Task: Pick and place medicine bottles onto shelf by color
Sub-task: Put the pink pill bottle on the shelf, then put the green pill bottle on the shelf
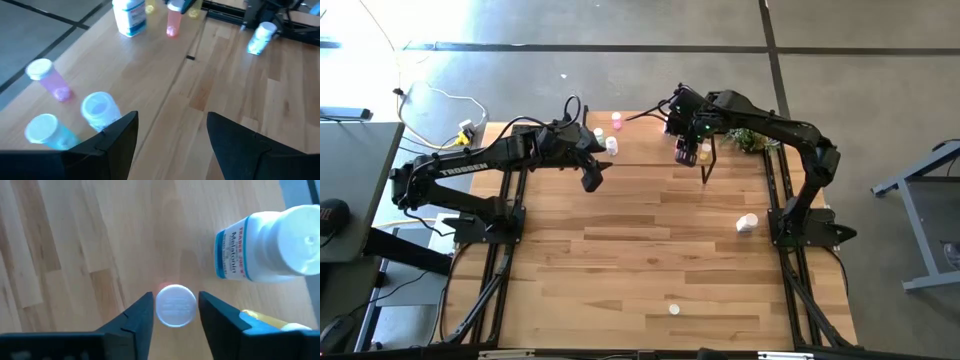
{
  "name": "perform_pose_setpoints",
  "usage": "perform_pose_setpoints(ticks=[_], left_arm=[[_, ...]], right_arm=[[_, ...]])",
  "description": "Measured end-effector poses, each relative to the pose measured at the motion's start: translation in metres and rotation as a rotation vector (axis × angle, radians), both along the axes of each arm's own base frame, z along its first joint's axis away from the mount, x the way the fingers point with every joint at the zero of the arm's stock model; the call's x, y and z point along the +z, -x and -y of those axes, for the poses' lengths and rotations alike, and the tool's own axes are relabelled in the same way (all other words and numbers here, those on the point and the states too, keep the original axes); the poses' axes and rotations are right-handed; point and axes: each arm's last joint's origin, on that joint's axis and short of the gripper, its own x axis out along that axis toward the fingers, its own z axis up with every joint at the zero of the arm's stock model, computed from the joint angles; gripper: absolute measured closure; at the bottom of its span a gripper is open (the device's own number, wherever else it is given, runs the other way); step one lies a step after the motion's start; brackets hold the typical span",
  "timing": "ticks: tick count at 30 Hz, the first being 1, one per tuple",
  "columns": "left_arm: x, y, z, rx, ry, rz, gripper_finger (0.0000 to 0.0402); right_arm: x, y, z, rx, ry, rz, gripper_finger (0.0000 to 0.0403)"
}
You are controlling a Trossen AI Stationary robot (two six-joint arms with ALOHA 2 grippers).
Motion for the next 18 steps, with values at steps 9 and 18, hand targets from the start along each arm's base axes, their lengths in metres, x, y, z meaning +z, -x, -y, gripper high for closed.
perform_pose_setpoints(ticks=[9,18], left_arm=[[0.0,0.0,0.001,-0.034,0.007,0.002,0.0177],[0.002,-0.005,0.007,-0.142,0.041,0.04,0.0177]], right_arm=[[0.011,-0.001,0.002,-0.048,0.029,0.037,0.0216],[0.042,0.0,0.001,-0.172,0.011,0.155,0.0215]])
